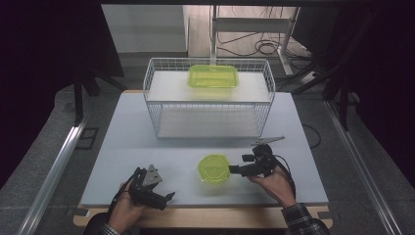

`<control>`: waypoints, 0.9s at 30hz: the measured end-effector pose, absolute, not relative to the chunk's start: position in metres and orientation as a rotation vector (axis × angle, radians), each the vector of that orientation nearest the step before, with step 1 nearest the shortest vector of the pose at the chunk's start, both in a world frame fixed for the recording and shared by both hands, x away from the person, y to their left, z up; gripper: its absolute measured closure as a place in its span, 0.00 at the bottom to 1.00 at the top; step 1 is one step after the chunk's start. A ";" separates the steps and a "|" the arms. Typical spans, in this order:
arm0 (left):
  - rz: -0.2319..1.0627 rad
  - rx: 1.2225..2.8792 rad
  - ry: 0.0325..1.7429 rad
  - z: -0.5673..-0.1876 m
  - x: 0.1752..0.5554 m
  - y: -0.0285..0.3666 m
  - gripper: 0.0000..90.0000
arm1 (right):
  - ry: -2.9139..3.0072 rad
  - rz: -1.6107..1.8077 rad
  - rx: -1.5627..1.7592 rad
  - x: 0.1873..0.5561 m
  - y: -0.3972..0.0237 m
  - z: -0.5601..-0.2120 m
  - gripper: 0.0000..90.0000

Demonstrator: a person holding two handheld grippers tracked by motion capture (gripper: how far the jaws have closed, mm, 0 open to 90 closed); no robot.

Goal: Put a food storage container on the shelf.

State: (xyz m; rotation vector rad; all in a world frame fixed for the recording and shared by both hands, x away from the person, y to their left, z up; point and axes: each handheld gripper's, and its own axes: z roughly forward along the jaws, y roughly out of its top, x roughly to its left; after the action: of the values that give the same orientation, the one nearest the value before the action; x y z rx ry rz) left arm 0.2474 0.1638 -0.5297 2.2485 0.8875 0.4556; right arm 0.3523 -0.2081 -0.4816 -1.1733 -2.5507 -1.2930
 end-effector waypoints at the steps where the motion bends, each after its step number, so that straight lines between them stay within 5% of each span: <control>1: 0.456 2.248 0.888 -0.530 0.247 0.164 0.01 | -2.548 -1.296 -1.167 0.354 -0.207 -0.481 0.22; 27: 0.462 2.257 0.880 -0.530 0.247 0.163 0.02 | -2.195 -1.169 -1.162 0.386 -0.198 -0.498 0.88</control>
State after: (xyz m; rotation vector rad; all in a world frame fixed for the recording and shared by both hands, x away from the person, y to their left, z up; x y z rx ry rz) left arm 0.2466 0.1629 -0.5301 2.2571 0.8805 0.4620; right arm 0.3859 -0.1984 -0.4982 -1.1615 -2.1946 -1.1689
